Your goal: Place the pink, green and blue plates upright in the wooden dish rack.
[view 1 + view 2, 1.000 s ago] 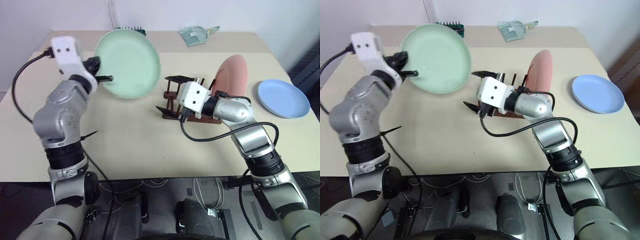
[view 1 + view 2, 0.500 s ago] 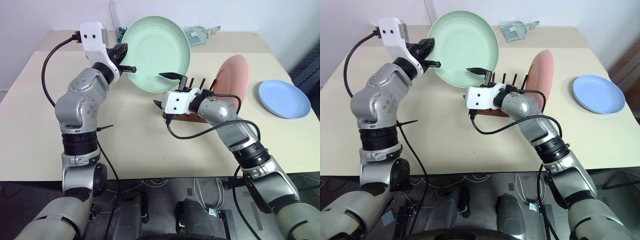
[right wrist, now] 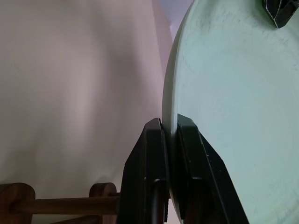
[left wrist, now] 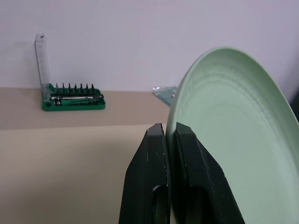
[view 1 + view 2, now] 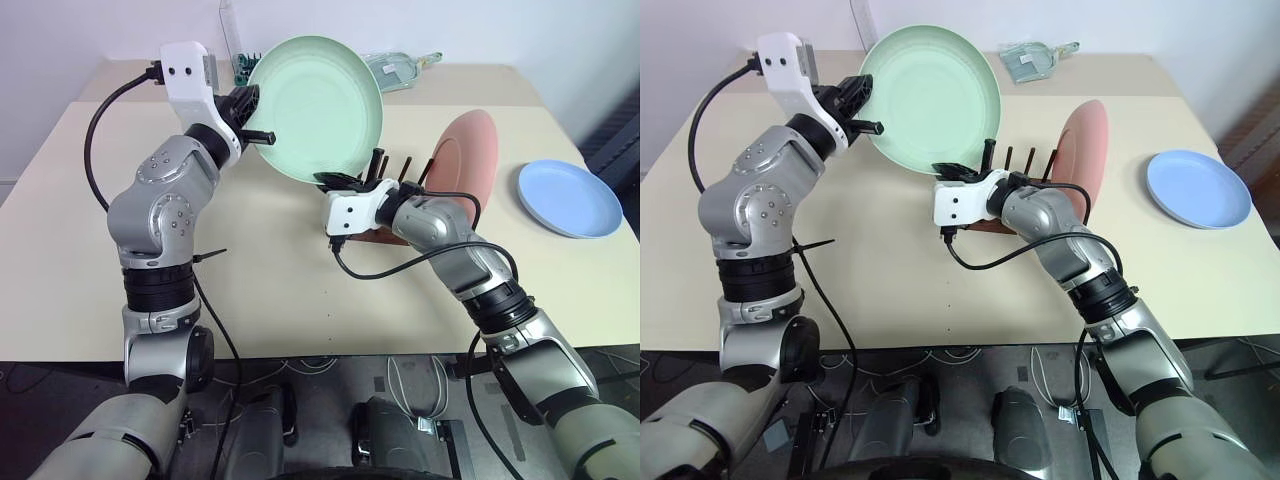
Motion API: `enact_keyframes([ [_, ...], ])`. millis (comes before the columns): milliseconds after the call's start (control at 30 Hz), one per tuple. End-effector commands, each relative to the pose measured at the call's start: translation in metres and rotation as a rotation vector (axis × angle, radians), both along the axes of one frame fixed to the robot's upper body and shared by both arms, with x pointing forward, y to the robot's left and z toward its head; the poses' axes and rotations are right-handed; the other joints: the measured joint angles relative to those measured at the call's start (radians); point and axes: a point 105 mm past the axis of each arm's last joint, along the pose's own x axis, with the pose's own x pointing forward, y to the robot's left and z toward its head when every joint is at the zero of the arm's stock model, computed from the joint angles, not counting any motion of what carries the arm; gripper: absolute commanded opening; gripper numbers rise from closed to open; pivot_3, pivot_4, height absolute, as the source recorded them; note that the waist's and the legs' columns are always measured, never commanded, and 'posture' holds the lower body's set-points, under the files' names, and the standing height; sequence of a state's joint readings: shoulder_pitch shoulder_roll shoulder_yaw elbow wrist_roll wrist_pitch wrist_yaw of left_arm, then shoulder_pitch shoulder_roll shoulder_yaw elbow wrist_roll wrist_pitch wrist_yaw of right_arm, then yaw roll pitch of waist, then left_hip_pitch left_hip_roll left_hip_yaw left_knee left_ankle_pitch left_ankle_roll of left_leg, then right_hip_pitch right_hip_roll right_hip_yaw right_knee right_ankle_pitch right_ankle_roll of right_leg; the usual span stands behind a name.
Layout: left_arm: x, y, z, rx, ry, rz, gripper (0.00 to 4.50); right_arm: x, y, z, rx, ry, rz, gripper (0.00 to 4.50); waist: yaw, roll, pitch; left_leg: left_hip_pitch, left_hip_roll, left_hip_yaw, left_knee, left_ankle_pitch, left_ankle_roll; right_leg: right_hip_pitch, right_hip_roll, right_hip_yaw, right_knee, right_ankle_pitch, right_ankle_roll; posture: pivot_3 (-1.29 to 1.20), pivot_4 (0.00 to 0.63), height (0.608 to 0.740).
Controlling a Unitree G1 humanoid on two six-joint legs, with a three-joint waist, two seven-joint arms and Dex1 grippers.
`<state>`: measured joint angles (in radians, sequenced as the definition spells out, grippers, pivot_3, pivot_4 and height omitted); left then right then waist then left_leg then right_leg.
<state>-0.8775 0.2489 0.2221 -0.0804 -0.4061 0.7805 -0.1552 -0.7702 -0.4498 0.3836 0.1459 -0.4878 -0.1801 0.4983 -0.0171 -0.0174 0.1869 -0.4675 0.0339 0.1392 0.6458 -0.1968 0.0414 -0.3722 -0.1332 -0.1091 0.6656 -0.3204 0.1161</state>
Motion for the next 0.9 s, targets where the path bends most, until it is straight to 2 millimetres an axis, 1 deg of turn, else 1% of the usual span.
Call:
enact_keyframes([
  [33,-0.008,-0.001,0.020,-0.073,-0.061,-0.029,0.00,0.002,0.000,0.017,0.023,-0.057,0.000,0.03,0.000,0.000,0.000,0.000,0.000,0.000,0.000,0.000,0.000,0.000,0.000,0.000,0.000,0.000,0.000,0.00,0.150,0.736],
  [67,-0.008,0.001,0.020,-0.095,-0.061,-0.030,0.00,0.002,0.000,0.018,0.021,-0.062,-0.001,0.03,0.000,0.000,0.000,0.000,0.000,0.000,0.000,0.000,0.000,0.000,0.000,0.000,0.000,0.000,0.000,0.00,0.150,0.736],
  [100,-0.008,0.002,0.021,-0.107,-0.061,-0.030,0.70,0.002,0.000,0.018,0.021,-0.064,-0.002,0.00,0.000,0.000,0.000,0.000,0.000,0.000,0.000,0.000,0.000,0.000,0.000,0.000,0.000,0.000,0.000,0.00,0.150,0.736],
  [133,-0.009,0.003,0.023,-0.132,-0.068,-0.035,0.99,0.002,-0.001,0.018,0.023,-0.068,-0.003,0.00,0.000,0.000,0.000,0.000,0.000,0.000,0.000,0.000,0.000,0.000,0.000,0.000,0.000,0.000,0.000,0.00,0.150,0.736],
  [200,-0.011,0.011,0.031,-0.223,-0.098,-0.029,2.11,0.002,-0.001,0.018,0.029,-0.072,-0.006,0.00,0.000,0.000,0.000,0.000,0.000,0.000,0.000,0.000,0.000,0.000,0.000,0.000,0.000,0.000,0.000,0.00,0.150,0.736],
  [267,-0.010,0.023,0.039,-0.294,-0.120,0.013,3.14,0.003,-0.002,0.019,0.029,-0.076,-0.009,0.00,-0.001,0.000,0.000,0.000,0.000,0.000,0.000,0.000,0.000,0.000,0.000,0.000,0.000,0.000,0.000,0.00,0.150,0.736],
  [300,-0.008,0.030,0.041,-0.306,-0.130,0.047,3.74,0.003,-0.002,0.019,0.029,-0.080,-0.010,0.00,-0.001,0.000,0.000,0.000,0.000,0.000,0.000,0.000,0.000,0.000,0.000,0.000,0.000,0.000,0.000,0.00,0.150,0.736],
  [333,-0.007,0.037,0.043,-0.315,-0.140,0.082,4.18,0.003,-0.002,0.020,0.032,-0.083,-0.010,0.00,-0.001,0.000,0.000,0.000,0.000,-0.001,0.000,0.000,0.000,0.000,0.000,0.000,0.000,0.000,0.000,0.00,0.150,0.736],
  [367,-0.007,0.044,0.045,-0.330,-0.150,0.111,4.46,0.003,-0.003,0.022,0.035,-0.088,-0.010,0.00,-0.001,0.000,0.000,0.000,0.000,-0.001,0.000,0.000,0.000,0.000,0.000,0.000,0.000,0.000,0.000,0.00,0.150,0.736],
  [500,-0.007,0.067,0.050,-0.368,-0.189,0.187,4.46,0.002,-0.006,0.028,0.051,-0.101,-0.014,0.00,0.000,0.000,0.000,0.001,0.000,-0.001,0.000,0.000,0.000,0.001,0.000,0.000,0.000,0.000,0.000,0.00,0.150,0.736],
  [567,-0.005,0.087,0.045,-0.347,-0.183,0.246,4.46,-0.001,-0.012,0.044,0.135,-0.099,-0.012,0.00,0.000,0.000,0.000,0.001,0.000,-0.001,0.000,0.000,0.000,0.001,0.000,0.000,0.000,0.000,0.000,0.00,0.150,0.736],
  [600,-0.005,0.091,0.044,-0.342,-0.180,0.259,4.46,-0.003,-0.013,0.049,0.158,-0.097,-0.010,0.00,0.000,0.000,0.000,0.000,0.000,-0.001,0.000,0.000,0.000,0.001,0.000,0.000,0.000,0.000,0.000,0.00,0.150,0.736],
  [633,-0.004,0.098,0.038,-0.285,-0.173,0.271,4.46,-0.007,-0.017,0.063,0.251,-0.075,0.002,0.00,0.000,0.000,0.000,0.000,0.000,-0.001,0.000,0.000,0.000,0.001,0.000,0.000,0.000,0.000,0.000,0.00,0.150,0.736],
  [667,-0.003,0.097,0.028,-0.202,-0.154,0.252,4.46,-0.013,-0.021,0.075,0.336,-0.046,0.019,0.00,-0.002,0.000,0.000,0.000,0.000,0.000,0.000,0.000,0.000,0.001,0.000,0.000,0.000,0.000,0.000,0.00,0.150,0.736],
  [700,-0.004,0.095,0.013,-0.100,-0.137,0.224,4.46,-0.023,-0.027,0.086,0.445,0.012,0.051,0.00,-0.003,0.001,0.000,0.000,0.000,0.000,-0.001,0.000,0.000,0.000,0.000,0.000,0.000,0.000,0.000,0.00,0.150,0.736],
  [767,-0.005,0.089,-0.009,0.011,-0.107,0.158,4.46,-0.037,-0.037,0.102,0.593,0.091,0.100,0.00,0.000,0.001,0.000,0.001,0.000,0.000,-0.002,0.000,0.000,0.001,0.000,0.000,0.000,0.000,0.000,0.00,0.150,0.736],
  [800,-0.006,0.088,-0.015,0.031,-0.100,0.133,4.46,-0.041,-0.040,0.107,0.644,0.116,0.113,0.00,0.002,0.001,0.000,0.001,0.000,0.000,-0.002,0.000,0.000,0.001,0.001,0.000,0.000,0.000,0.000,0.00,0.150,0.736],
  [833,-0.008,0.083,-0.025,0.069,-0.093,0.089,4.46,-0.047,-0.048,0.112,0.733,0.169,0.133,0.00,0.006,0.001,0.000,0.001,0.000,0.000,-0.002,0.000,0.000,0.001,0.001,0.000,0.000,0.000,0.000,0.00,0.150,0.736],
  [900,-0.013,0.074,-0.039,0.129,-0.087,0.014,4.46,-0.057,-0.056,0.115,0.838,0.268,0.174,0.00,0.008,0.000,0.000,0.000,0.000,-0.001,0.000,0.000,0.000,0.002,0.000,-0.001,0.000,0.000,0.000,0.00,0.150,0.736],
])
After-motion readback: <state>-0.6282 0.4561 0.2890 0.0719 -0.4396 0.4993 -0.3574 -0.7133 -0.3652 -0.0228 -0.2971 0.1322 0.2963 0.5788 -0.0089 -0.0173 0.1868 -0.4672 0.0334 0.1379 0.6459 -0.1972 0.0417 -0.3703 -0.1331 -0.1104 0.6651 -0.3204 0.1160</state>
